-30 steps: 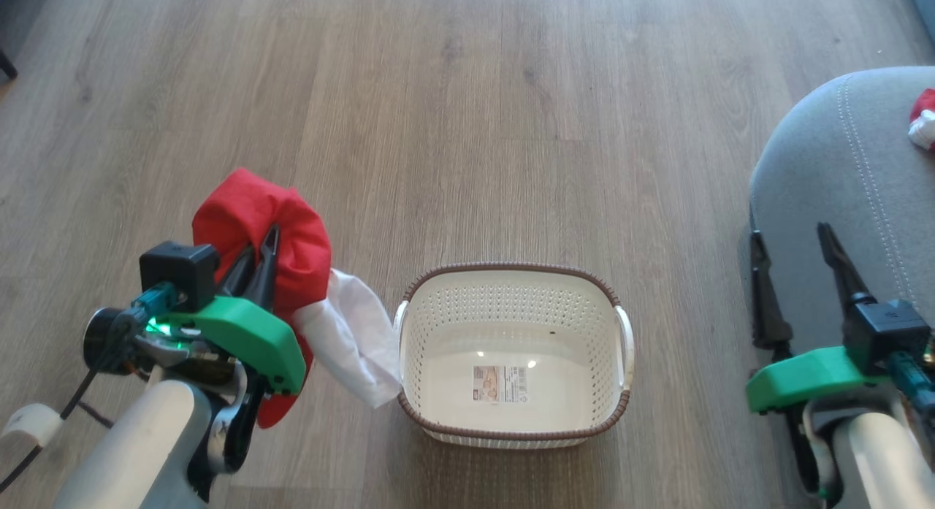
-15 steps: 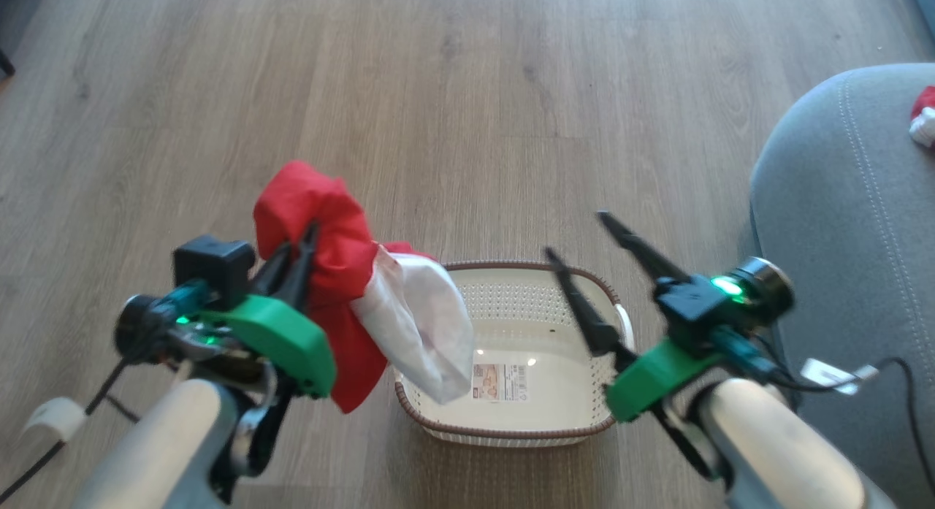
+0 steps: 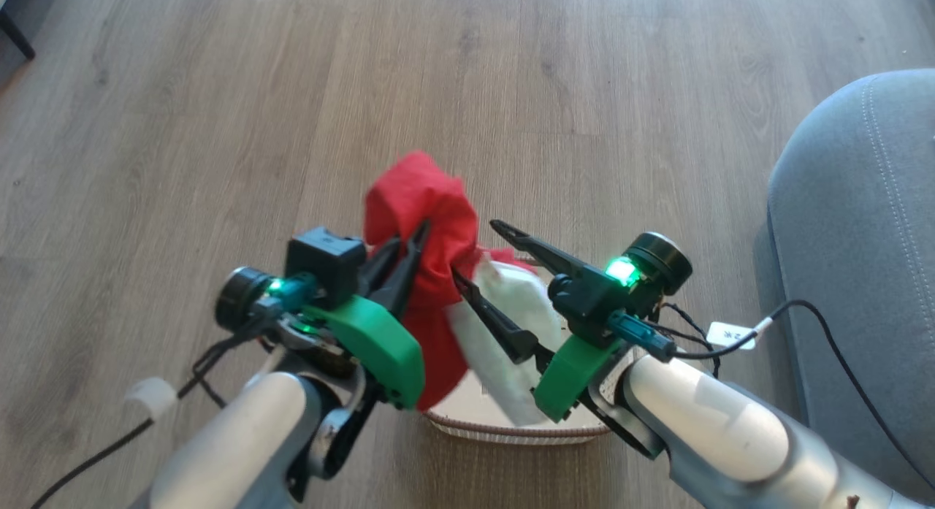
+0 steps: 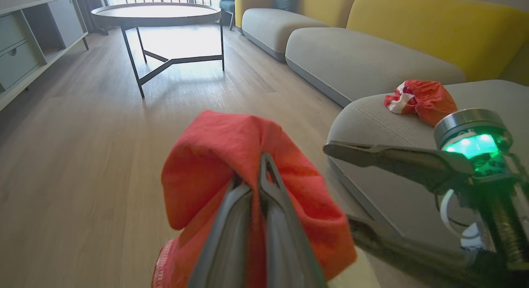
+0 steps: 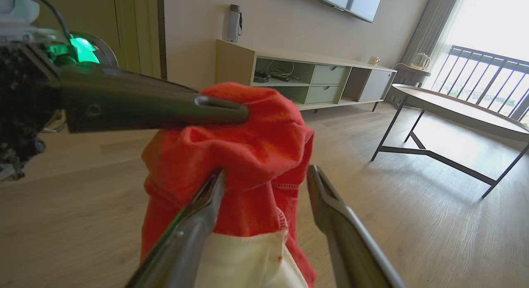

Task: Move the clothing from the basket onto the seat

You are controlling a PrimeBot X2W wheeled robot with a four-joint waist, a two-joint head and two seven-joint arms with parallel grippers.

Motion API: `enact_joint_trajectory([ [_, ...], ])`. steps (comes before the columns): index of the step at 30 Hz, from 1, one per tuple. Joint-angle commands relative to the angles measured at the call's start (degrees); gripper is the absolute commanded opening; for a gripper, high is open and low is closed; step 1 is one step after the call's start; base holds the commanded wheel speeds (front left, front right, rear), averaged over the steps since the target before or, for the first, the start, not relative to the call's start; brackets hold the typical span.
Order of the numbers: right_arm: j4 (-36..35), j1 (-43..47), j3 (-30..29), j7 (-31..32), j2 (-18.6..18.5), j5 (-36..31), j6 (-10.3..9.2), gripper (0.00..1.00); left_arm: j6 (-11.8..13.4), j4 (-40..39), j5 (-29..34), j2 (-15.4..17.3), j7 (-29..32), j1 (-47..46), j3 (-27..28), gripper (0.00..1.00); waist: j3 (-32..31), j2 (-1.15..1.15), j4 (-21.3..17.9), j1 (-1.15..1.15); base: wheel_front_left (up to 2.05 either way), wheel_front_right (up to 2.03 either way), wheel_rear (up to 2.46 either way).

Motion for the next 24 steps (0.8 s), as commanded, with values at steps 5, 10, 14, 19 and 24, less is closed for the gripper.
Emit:
enact_joint_trajectory([
  [5, 1.2, -3.0, 1.0, -1.0, 0.8, 1.8, 0.40, 1.00, -0.9, -2.8, 1.0, -1.3, 0.2, -4.5, 0.0, 0.00, 0.3, 0.00, -0.1, 0.00, 0.00, 0.00, 0.00],
  [10, 3.0, -3.0, 1.2, -1.3, 0.7, 3.0, 0.40, 1.00, -2.0, -3.8, 0.6, -2.4, 0.8, -4.6, -1.9, 0.00, 0.3, 0.00, -0.5, 0.00, 0.00, 0.00, 0.00],
  [14, 3.6, -2.9, 1.5, -1.3, 0.7, 4.0, 0.40, 1.00, -2.6, -4.6, 0.1, -2.8, 1.4, -4.5, -2.9, 0.00, 0.3, 0.00, -0.9, 0.00, 0.00, 0.00, 0.00],
  [19, 3.6, -3.5, 2.7, -1.4, 0.7, 6.1, 0.40, 0.13, -3.2, -5.2, -0.6, -3.6, 2.1, -4.6, -3.9, 0.00, 0.5, 0.00, -1.7, 0.00, 0.00, 0.00, 0.00],
  [24, 2.7, -4.2, 3.8, -1.5, -0.1, 7.7, 0.40, 0.00, -3.2, -5.0, -0.8, -3.6, 2.3, -4.7, -4.1, 0.00, 1.0, 0.00, -2.1, 0.00, 0.00, 0.00, 0.00],
])
